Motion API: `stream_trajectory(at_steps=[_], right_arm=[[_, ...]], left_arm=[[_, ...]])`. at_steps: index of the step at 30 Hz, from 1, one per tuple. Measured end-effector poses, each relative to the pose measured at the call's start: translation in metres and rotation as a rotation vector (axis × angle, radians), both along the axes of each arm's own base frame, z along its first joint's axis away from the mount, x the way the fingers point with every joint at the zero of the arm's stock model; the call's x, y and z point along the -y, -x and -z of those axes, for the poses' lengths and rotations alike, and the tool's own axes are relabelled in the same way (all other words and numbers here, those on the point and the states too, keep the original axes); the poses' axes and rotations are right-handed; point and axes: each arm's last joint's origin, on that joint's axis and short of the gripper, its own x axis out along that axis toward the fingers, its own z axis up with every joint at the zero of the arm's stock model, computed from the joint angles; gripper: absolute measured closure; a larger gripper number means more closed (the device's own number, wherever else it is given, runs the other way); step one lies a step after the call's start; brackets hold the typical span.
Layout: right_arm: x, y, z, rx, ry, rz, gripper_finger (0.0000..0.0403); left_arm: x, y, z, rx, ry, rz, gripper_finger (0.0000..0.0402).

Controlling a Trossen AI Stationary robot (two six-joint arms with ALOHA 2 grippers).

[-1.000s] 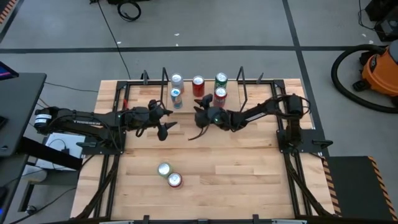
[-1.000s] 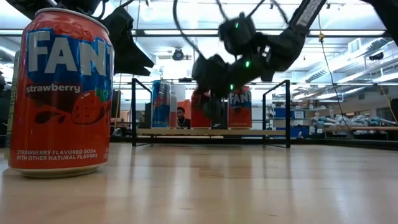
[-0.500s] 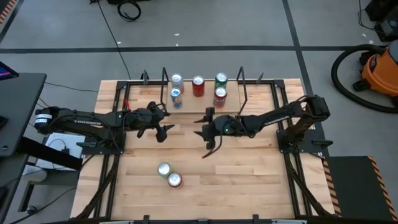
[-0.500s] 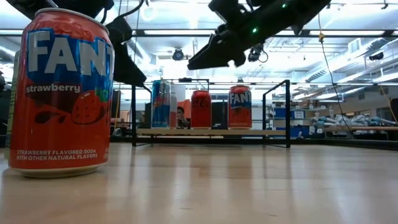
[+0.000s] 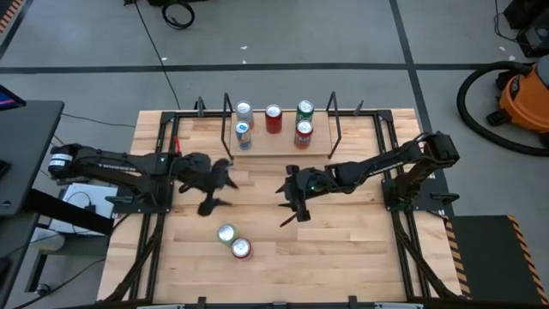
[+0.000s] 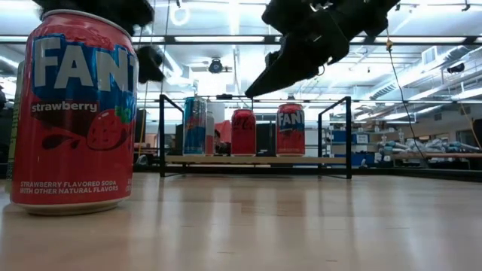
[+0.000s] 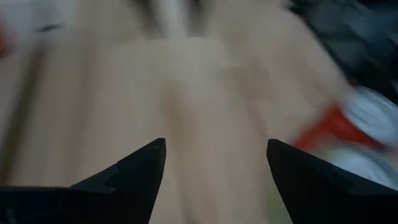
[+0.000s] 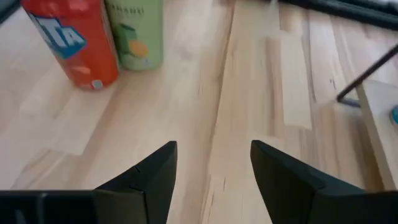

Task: Place canned beverage on shelf
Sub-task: Put the light green soda can on the shelf

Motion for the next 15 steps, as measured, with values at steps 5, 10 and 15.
stream_trajectory(at_steps=[5,10,15], right_arm=[[-0.006,0.002,0.003,-0.031,-0.021,0.006,0.0188],[-0.010,0.005,0.010,0.013,0.027,0.030,0.0188],[-0.008,0.010,0.021,0.020,0.072,0.075,0.0188]], left_arm=[[0.021,0.004,0.002,-0.020,-0.039,0.187,0.0111],[0.035,0.007,-0.022,-0.079,-0.044,0.155,0.0111],[0.055,0.009,-0.059,-0.115,-0.161,0.110,0.0111]])
